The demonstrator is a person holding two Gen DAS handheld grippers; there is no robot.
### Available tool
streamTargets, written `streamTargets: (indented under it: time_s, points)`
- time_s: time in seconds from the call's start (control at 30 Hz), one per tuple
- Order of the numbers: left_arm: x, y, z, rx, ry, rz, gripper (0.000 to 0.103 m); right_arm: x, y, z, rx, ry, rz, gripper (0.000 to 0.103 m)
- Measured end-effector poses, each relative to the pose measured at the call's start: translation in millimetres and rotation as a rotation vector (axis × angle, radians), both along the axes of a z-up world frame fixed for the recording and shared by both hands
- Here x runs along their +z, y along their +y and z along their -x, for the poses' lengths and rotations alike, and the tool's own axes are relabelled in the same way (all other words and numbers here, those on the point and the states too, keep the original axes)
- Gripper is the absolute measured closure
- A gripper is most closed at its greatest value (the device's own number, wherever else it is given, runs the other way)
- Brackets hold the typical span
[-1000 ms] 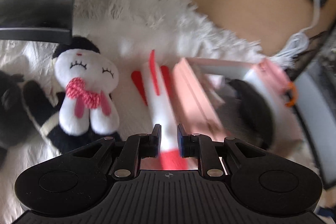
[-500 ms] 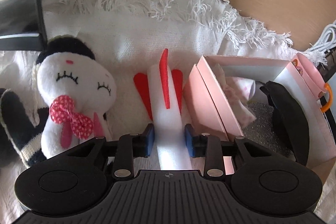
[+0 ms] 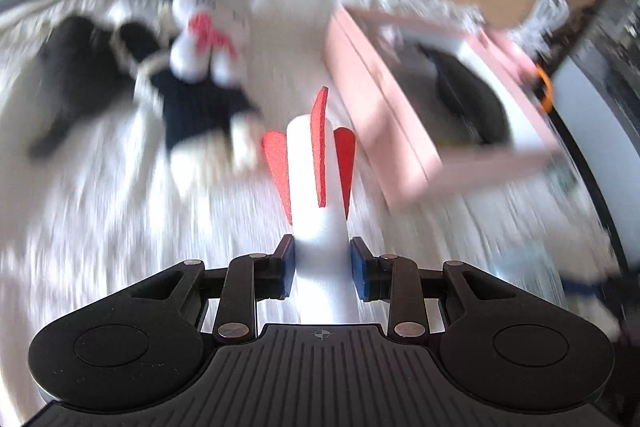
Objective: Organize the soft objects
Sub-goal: 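Lift the wipes packet with the right tool while the left tool carries the plush toward the box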
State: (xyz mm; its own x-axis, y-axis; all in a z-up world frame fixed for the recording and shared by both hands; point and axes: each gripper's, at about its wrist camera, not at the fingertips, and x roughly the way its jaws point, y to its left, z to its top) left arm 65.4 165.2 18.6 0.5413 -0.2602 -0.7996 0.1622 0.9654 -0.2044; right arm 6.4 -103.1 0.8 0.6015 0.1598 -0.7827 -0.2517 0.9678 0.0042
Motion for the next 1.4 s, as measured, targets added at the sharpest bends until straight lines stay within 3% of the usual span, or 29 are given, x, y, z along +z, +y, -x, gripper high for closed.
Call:
streamTargets:
  time_s: [0.17,0.23,0.47,0.6,0.77,0.83,1.0,1.13,1.27,1.4]
  points:
    - [-16,-5,36,0.033,0.043,0.003,0.07,-4,-5,1,0.006,-0.013,-0.024,0.011]
    - [-16,-5,40,0.048,0.034,0.001,0.07,-7,-1,2,0.018,-0.018,-0.011,0.0]
    - [-18,-27,49,0.037,-0.02,-0.123,0.069,-8,6,0,0.0,0.03,-0.012,0.0]
    - [-17,-35,49,0.07,-0.025,-0.159,0.07,-10,5,3,0.022,0.004,0.0,0.0]
    - [-17,-34,46,0.1,-0.018,-0.139,0.07,-8,-2,5,-0.014,-0.017,-0.057,0.007]
    - [-17,-35,47,0.094,-0.022,-0.147,0.07,-7,-4,7,-0.023,-0.023,-0.06,0.02]
    - [-18,-35,53,0.09,-0.044,-0.152,0.07,-2,-6,11,0.016,-0.032,-0.033,0.024]
    - [-17,-32,68,0.077,-0.035,-0.092,0.071,7,-10,20,0.059,-0.028,-0.029,0.024]
    - [-9,-40,88,0.015,0.004,0.002,0.071,29,-17,36,0.088,-0.085,-0.006,0.024]
    - [25,-51,92,-0.016,-0.067,0.076,0.071,48,-34,48,0.082,-0.157,0.015,0.024]
